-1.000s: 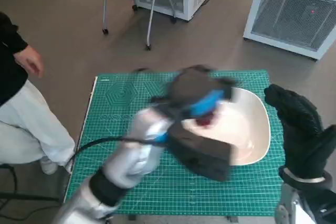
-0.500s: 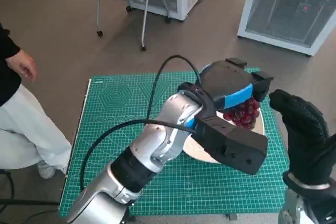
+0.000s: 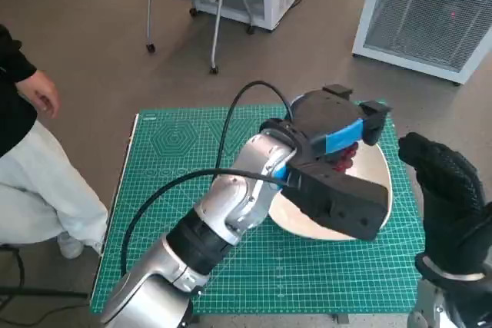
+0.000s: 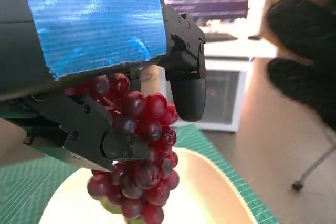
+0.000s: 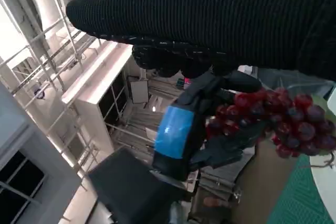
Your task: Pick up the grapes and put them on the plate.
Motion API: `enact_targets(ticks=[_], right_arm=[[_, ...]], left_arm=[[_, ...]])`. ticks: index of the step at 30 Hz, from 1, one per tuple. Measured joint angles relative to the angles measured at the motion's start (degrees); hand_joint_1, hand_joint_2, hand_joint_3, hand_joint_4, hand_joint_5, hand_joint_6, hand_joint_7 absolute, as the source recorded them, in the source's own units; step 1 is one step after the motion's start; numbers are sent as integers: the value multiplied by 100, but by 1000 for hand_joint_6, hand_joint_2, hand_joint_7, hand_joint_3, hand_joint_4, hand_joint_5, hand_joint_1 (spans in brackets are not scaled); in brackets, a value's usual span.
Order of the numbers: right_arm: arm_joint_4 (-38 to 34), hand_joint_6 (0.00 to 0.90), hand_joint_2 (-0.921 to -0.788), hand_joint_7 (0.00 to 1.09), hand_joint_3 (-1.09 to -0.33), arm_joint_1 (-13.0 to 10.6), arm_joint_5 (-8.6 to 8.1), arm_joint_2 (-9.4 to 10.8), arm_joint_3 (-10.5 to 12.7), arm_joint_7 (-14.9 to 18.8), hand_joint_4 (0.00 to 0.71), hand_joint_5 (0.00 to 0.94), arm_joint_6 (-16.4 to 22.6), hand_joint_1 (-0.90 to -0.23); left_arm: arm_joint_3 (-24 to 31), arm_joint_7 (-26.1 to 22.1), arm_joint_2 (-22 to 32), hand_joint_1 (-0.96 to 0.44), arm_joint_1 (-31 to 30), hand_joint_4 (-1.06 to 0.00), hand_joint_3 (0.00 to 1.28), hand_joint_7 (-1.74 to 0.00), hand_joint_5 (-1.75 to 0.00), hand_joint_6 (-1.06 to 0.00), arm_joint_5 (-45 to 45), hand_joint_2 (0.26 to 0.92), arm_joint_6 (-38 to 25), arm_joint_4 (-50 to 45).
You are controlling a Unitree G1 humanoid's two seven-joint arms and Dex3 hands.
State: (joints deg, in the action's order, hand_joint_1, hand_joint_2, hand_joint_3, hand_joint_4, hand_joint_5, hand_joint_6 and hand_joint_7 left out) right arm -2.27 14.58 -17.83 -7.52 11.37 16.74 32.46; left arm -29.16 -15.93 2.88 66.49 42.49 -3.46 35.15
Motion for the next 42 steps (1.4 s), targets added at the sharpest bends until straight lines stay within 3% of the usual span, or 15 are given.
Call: enact_targets(ticks=[4, 6, 9, 10, 12, 14, 17, 21, 31, 42], right_arm=[[-1, 91, -921, 592, -562, 0, 0, 1, -6, -1, 446, 0, -1, -503], [-2, 90, -921, 594, -562, 1, -1, 1, -9, -1, 446, 0, -3, -503], [-6, 89, -921, 597, -562, 3, -1, 1, -14, -1, 446, 1, -7, -502], [-9, 89, -921, 597, -562, 4, -2, 1, -16, -1, 447, 1, -8, -501], [-15, 89, -921, 599, -561, 8, -4, 1, -20, 0, 447, 1, -10, -501], [-22, 89, -921, 600, -561, 11, -6, 1, -22, 0, 447, 1, -13, -501], [-26, 90, -921, 601, -561, 11, -10, 0, -22, 0, 447, 1, -15, -502], [-25, 91, -921, 604, -561, 11, -11, 0, -26, 0, 447, 1, -25, -508], [-16, 91, -921, 606, -561, 11, 0, 4, -36, -11, 447, 1, -86, -510], [2, 90, -921, 609, -561, 14, 1, 56, -50, -39, 447, 1, -121, -510]], left_arm=[[3, 0, -33, 5, 1, -372, 619, -1403, -1620, -438, -45, 744, -10, 108], [11, -10, -41, 70, 1, -382, 664, -1284, -1614, -396, -98, 723, -8, 145], [49, -109, -44, 252, 0, -435, 744, -687, -1613, -348, -262, 670, 7, 165], [67, -164, -46, 285, 1, -459, 690, -518, -1581, -335, -329, 689, 19, 169], [94, -294, -54, 158, 8, -397, 443, -250, -1162, -298, -457, 764, 55, 191], [102, -406, -59, -54, 15, -294, 225, -108, -627, -268, -538, 818, 87, 218], [101, -494, -54, -210, 17, -239, 103, -42, -254, -249, -593, 848, 108, 245], [86, -550, -26, -423, 38, -123, 44, -10, -65, -208, -614, 876, 112, 266], [177, -602, 137, -559, 65, -57, 38, 0, -2, -173, -812, 919, 392, 368], [1087, -535, 264, -575, -182, -46, 123, -12, -3, -193, -2050, 921, 1338, 762]])
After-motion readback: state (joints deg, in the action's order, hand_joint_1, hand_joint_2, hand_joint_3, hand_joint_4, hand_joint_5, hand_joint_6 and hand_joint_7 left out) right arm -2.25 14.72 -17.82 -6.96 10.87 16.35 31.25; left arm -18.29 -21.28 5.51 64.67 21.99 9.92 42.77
